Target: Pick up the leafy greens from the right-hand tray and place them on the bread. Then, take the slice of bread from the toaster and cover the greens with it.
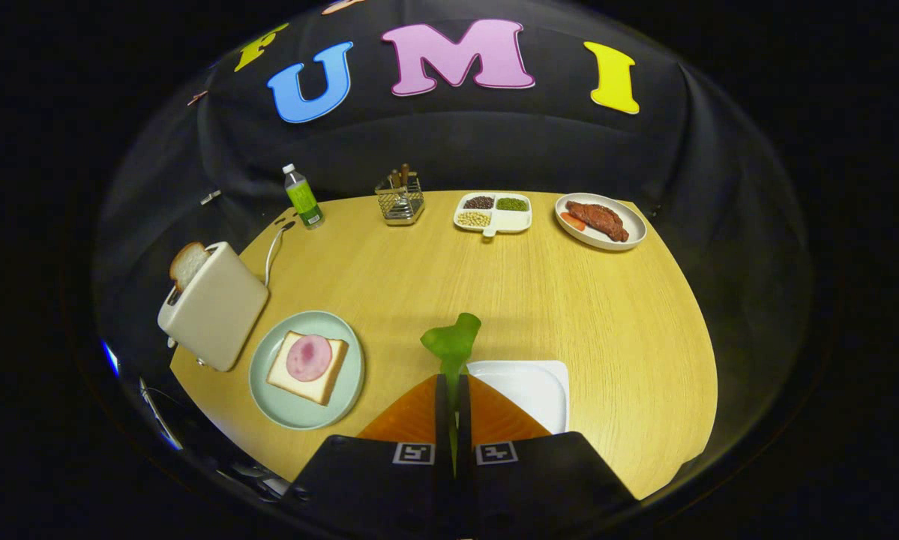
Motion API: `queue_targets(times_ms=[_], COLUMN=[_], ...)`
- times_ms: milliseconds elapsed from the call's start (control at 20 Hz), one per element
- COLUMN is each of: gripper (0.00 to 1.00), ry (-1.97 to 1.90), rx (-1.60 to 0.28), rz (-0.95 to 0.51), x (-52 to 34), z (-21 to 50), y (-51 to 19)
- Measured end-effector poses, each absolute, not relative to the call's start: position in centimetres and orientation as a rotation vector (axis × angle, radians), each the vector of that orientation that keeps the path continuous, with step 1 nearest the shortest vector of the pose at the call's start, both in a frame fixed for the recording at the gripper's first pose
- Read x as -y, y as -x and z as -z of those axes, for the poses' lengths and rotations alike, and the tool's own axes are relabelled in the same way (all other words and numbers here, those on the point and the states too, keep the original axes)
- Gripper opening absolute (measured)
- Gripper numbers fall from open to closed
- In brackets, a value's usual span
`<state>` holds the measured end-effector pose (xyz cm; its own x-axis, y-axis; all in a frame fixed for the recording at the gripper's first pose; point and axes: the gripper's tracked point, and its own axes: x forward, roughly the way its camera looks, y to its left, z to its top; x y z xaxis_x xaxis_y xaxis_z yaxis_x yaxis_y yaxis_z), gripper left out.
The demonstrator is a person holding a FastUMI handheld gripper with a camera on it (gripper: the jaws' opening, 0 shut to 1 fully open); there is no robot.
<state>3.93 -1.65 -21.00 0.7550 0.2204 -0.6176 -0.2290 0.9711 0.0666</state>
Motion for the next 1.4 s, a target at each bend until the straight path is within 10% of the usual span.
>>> queue_targets(times_ms=[1400], gripper=[0.18], ry=[0.346], rx=[-0.671], rz=[-0.505], x=[-21.5], z=[26.7], y=[-3.9])
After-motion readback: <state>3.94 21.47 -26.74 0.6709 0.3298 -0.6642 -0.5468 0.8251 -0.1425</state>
